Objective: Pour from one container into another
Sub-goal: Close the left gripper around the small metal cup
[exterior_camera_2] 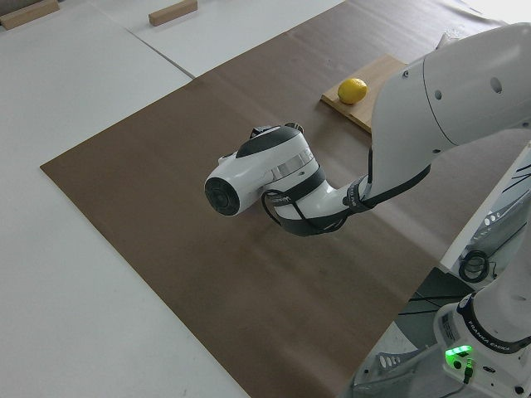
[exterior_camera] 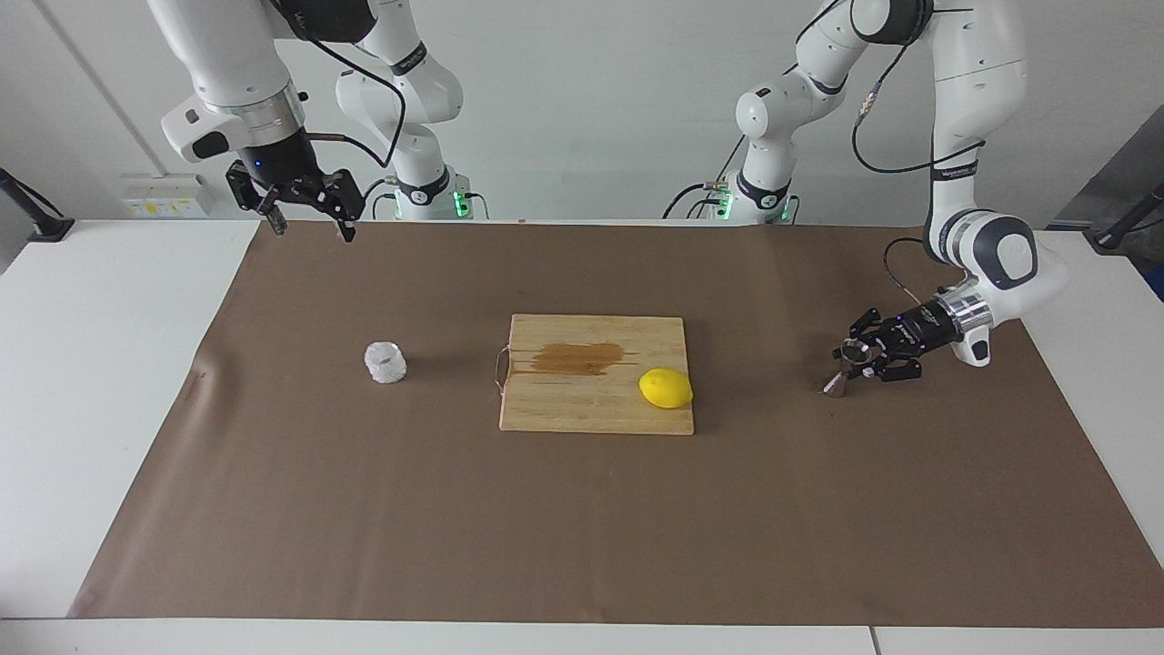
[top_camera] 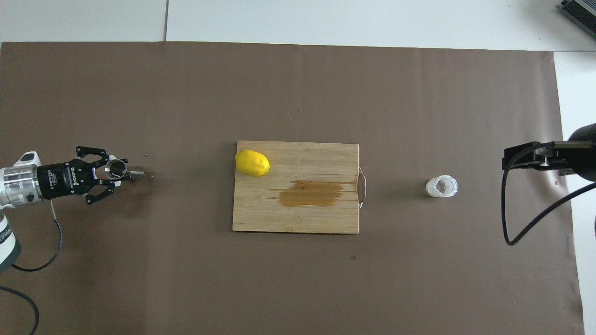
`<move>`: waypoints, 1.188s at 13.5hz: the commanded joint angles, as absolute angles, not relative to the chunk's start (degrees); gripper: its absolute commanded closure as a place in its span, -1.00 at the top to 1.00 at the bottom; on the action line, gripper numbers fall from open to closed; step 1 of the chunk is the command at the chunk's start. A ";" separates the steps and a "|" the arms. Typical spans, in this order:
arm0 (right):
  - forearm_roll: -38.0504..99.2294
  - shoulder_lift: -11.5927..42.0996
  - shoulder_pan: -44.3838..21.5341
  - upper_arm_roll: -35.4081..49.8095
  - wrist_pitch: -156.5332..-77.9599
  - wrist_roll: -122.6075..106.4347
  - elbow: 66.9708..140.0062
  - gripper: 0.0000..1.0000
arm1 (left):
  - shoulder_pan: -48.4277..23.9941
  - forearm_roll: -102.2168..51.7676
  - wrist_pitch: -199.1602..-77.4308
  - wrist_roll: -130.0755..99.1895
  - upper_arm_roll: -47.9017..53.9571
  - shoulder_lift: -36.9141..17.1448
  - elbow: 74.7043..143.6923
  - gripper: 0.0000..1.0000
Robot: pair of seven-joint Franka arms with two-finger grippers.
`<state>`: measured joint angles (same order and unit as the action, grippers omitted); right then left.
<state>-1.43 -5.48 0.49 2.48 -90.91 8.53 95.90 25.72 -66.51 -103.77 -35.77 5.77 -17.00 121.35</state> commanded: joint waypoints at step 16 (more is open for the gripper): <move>-0.88 -5.80 1.32 2.90 -89.91 7.65 95.54 1.00 | 24.36 -71.89 -94.22 -43.77 5.71 -15.03 119.36 -0.92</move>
<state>-1.43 -5.48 0.49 2.48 -90.91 8.53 95.90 25.78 -70.91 -95.36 -41.06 5.98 -16.38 119.39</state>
